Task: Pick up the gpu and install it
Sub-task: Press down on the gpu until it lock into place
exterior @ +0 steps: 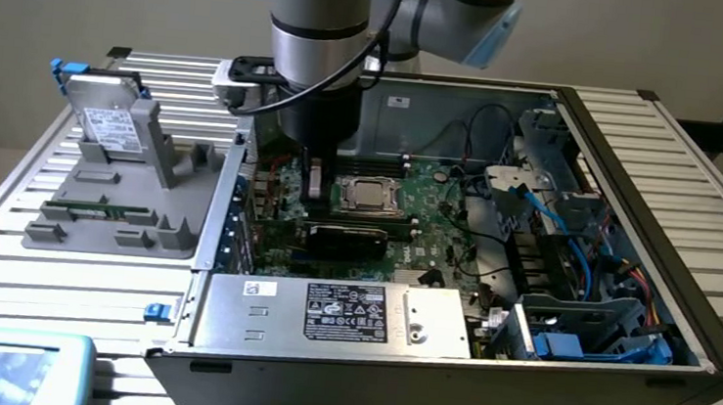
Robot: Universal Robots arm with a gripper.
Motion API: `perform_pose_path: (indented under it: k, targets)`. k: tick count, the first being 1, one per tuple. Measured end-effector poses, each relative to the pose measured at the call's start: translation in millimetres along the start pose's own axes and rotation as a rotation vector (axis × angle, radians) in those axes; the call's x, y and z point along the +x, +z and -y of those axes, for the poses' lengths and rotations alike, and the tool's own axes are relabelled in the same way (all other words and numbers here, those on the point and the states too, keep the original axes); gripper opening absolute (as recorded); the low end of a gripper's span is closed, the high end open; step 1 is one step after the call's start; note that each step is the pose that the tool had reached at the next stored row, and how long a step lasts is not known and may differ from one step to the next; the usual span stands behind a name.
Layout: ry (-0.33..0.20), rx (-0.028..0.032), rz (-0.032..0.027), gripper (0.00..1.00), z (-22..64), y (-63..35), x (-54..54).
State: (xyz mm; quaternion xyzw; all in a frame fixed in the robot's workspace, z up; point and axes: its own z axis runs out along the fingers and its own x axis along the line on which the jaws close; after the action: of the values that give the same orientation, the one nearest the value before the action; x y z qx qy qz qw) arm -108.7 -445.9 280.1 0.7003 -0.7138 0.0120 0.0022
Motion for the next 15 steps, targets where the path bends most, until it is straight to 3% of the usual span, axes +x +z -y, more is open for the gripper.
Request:
perform_pose_path:
  k: [4, 7, 10, 15]
  targets:
    - [0.0, -0.0039, 0.0001, 0.12, 11.1, -0.9, 2.8]
    - [0.0, -0.0111, -0.0001, 0.12, 17.4, -0.7, 3.6]
    - [0.0, -0.02, -0.0005, 0.12, 19.2, 2.3, 3.5]
    - [0.001, -0.0234, -0.0004, 0.12, 19.3, 11.2, 3.4]
